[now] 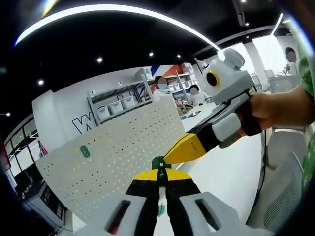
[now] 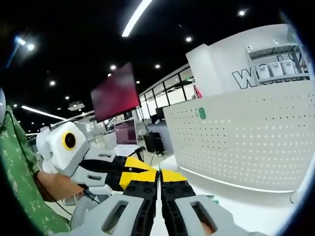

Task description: Insert the hook assembly into the mounting plate slot until the hook locks in place.

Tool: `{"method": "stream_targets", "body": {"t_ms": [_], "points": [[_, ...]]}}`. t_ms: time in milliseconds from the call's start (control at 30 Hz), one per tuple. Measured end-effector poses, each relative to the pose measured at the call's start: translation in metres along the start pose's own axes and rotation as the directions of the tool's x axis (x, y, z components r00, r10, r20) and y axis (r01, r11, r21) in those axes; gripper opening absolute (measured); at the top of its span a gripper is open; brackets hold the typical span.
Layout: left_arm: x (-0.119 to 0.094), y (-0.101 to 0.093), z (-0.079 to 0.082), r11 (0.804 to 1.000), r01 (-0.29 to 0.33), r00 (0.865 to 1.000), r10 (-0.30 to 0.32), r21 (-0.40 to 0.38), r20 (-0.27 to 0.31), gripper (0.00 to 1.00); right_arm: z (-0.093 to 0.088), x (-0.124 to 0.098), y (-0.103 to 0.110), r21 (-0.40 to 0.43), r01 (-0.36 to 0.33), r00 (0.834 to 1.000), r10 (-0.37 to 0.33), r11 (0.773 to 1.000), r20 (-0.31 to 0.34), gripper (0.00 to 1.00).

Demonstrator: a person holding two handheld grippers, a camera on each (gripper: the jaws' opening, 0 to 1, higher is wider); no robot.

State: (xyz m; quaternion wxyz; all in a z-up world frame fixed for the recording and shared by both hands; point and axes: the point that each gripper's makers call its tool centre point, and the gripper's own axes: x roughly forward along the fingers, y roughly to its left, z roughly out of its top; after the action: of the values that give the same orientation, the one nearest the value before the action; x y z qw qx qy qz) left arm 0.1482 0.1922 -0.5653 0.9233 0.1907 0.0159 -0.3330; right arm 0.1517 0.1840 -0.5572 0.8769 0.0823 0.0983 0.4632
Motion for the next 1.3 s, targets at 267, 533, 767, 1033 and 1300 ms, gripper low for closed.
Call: {"method": "stream_targets", "body": {"t_ms": [267, 533, 767, 1033, 1300], "points": [[0.002, 0.002, -0.002, 0.999, -0.011, 1.000, 0.011, -0.053, 0.004, 0.02, -0.002, 0.003, -0.001, -0.028, -0.002, 1.000, 0.001, 1.000, -0.016, 0.00], [0.004, 0.002, -0.001, 0.995, -0.027, 1.000, 0.027, -0.092, -0.001, 0.02, -0.001, 0.002, -0.006, -0.049, 0.003, 1.000, -0.004, 0.999, -0.016, 0.04], [0.006, -0.001, 0.001, 0.993, -0.042, 0.999, 0.041, -0.107, -0.004, 0.02, 0.000, -0.004, -0.009, -0.063, 0.010, 1.000, -0.011, 0.998, -0.015, 0.09], [0.011, -0.006, 0.003, 0.991, -0.047, 0.999, 0.047, -0.121, -0.006, 0.02, 0.006, -0.015, -0.019, -0.092, 0.042, 0.999, -0.042, 0.995, 0.007, 0.27], [0.014, -0.004, 0.001, 0.988, -0.054, 0.999, 0.052, -0.142, -0.015, 0.02, 0.010, -0.023, -0.037, -0.115, 0.126, 0.992, -0.122, 0.985, 0.039, 0.58]]}}
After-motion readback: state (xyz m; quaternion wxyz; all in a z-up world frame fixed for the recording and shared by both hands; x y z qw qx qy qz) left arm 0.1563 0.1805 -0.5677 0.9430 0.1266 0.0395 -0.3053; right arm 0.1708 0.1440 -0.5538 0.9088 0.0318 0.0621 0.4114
